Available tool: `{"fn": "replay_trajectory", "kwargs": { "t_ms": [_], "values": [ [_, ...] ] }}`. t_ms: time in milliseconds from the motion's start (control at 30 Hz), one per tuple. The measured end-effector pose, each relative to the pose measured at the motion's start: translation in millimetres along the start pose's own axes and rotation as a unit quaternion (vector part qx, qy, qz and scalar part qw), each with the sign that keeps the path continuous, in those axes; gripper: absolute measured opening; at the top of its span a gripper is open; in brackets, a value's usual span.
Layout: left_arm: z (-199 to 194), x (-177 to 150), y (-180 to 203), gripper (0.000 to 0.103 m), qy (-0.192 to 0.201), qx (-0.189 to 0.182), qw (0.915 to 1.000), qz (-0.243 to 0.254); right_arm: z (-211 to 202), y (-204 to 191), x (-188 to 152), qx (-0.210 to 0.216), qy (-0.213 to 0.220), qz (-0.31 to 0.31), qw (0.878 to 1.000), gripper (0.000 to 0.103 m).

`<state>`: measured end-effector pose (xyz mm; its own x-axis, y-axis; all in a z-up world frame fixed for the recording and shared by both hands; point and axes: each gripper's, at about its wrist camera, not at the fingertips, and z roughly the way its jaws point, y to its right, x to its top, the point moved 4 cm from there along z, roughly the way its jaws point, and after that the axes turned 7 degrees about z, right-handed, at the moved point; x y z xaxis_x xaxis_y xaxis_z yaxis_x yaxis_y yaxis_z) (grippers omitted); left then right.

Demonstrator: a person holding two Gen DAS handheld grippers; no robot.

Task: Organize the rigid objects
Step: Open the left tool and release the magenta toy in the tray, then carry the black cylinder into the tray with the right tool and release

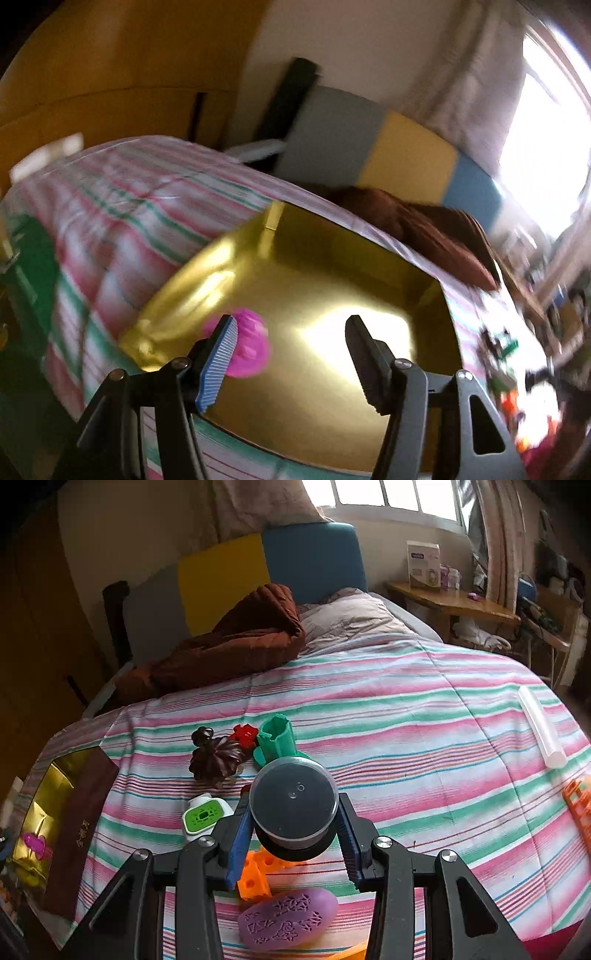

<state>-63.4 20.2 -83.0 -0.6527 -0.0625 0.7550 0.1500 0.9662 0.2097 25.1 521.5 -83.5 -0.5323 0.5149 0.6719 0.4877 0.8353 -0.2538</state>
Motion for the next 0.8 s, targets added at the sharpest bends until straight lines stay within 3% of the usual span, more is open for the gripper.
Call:
{"fn": "replay_trajectory", "kwargs": {
  "t_ms": [133, 400, 567, 700, 800],
  "values": [
    [-6, -17, 38, 0.062, -0.014, -0.029, 0.9969, 0.071, -4, -11, -1, 0.001, 0.009, -0.032, 0.999, 0.044],
    [-12, -46, 69, 0.062, -0.042, -0.067, 0.9904, 0.113, -5, -44, -10, 0.019, -0.038, -0.043, 0.998, 0.043],
    [-22, -45, 72, 0.062, -0.024, -0.072, 0.9921, 0.099, -22, -120, -17, 0.083, -0.036, -0.100, 0.991, 0.044],
    [-26, -43, 68, 0.062, -0.020, -0.072, 0.9939, 0.080, -33, -203, -28, 0.155, -0.036, -0.147, 0.976, 0.043],
    [-29, -42, 65, 0.062, -0.015, -0.063, 0.9946, 0.082, -28, -256, -40, 0.183, -0.055, -0.176, 0.966, 0.043]
  ]
}}
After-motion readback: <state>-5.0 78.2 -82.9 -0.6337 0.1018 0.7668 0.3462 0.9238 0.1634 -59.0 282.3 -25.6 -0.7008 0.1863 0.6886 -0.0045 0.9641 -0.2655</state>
